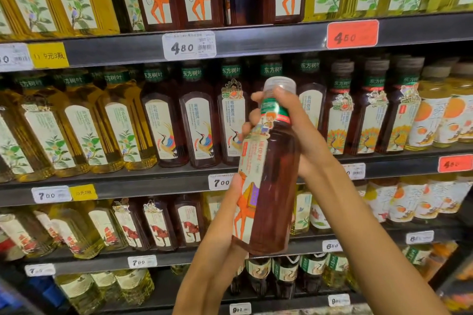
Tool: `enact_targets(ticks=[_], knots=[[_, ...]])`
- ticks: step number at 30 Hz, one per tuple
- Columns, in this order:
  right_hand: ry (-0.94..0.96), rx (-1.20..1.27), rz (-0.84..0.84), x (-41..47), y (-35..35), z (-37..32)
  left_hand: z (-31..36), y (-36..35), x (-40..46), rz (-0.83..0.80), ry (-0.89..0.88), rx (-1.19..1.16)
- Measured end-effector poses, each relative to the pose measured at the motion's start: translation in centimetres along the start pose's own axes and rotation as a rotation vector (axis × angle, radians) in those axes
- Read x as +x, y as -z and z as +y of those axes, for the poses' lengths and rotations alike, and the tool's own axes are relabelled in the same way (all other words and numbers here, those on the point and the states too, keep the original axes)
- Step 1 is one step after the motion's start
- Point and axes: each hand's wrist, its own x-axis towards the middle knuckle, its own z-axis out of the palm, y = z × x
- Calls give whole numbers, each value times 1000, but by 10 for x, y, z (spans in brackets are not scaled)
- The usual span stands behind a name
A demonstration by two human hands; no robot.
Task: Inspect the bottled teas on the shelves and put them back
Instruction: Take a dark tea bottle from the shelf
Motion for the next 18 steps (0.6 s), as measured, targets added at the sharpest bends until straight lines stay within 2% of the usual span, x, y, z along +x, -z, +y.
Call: enact_targets(ticks=[2,5,9,12,15,18], knots=[[84,-32,13,-1,1,-4,5,2,2,94,-50,295],[201,-251,-18,-7,-1,-9,6,5,6,52,-188,536],[256,-478,-126,-17,-10,-5,-4,8,10,33,-333,567],[279,-623,-209,-25,-12,-8,-6,12,14,118,-438,626],[270,-642,-273,-32,-6,-10,-4,20,21,241,-518,662],[236,-610,-342,-38,-2,-8,2,29,24,278,-563,707]])
